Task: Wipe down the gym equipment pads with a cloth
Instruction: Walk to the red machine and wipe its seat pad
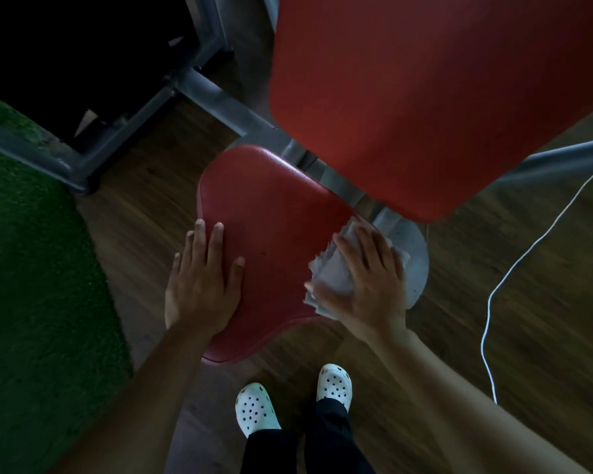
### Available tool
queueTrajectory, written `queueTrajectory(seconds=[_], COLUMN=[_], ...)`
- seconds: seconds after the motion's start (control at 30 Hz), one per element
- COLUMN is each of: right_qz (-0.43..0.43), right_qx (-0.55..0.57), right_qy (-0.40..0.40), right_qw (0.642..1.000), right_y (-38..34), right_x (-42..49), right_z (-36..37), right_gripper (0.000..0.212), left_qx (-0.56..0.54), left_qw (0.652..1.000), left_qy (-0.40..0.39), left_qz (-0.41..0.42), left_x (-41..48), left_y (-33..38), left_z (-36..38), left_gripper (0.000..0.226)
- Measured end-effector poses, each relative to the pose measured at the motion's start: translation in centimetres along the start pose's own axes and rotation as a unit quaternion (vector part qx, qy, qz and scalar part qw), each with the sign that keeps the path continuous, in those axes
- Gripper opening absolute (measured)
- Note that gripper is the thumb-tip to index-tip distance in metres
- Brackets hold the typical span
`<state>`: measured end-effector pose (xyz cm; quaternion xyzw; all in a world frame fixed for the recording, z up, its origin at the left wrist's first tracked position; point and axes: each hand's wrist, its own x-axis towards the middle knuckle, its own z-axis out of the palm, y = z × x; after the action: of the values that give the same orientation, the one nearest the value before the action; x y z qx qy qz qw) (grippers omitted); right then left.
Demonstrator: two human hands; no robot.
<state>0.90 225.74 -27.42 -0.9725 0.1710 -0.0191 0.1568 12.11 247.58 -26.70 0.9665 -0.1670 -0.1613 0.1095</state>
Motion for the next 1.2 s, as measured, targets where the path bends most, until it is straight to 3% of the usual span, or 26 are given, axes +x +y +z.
queueTrajectory(seconds=[0.2,0.37,0.5,0.63,0.8,1.07,1.2], right_qz=[-0.044,-0.131,-0.165,-0.168,-0.183,-0.171,-0.156], right_qx=[-0.02,0.019,0.019,0.01,0.041,0.057,0.037], right_qy=[-0.025,-0.019,-0.004,-0.031,0.004,0.122,0.13], right_qw=[0.999,0.991,0.986,0.985,0.982,0.976,0.979], right_y=[-3.7,-5.1,-4.0,-3.1,-1.7,-1.0,-1.1], right_x=[9.4,13.0,10.5,6.4,2.1,-0.9,-1.0], right_z=[1.7,2.6,1.7,0.6,0.3,1.0,-0.2], right_gripper=[0.094,0.084,0.075,0.089,0.096,0.067,0.056], left_qx=[0.005,-0.002,-0.002,0.002,0.005,-0.015,-0.029], left_qw=[1.0,1.0,1.0,1.0,1.0,1.0,0.999], left_qy=[0.002,0.012,0.015,0.014,0.01,0.004,0.003], left_qz=[0.001,0.006,0.005,0.005,-0.002,-0.024,-0.026], left_x=[0.0,-0.1,0.0,0.0,-0.2,-1.3,-2.7], left_y=[0.0,-0.2,-0.2,-0.1,0.0,0.7,1.2], left_z=[0.1,0.3,0.4,0.4,0.4,0.0,-0.7], left_gripper=[0.069,0.067,0.066,0.067,0.069,0.06,0.057])
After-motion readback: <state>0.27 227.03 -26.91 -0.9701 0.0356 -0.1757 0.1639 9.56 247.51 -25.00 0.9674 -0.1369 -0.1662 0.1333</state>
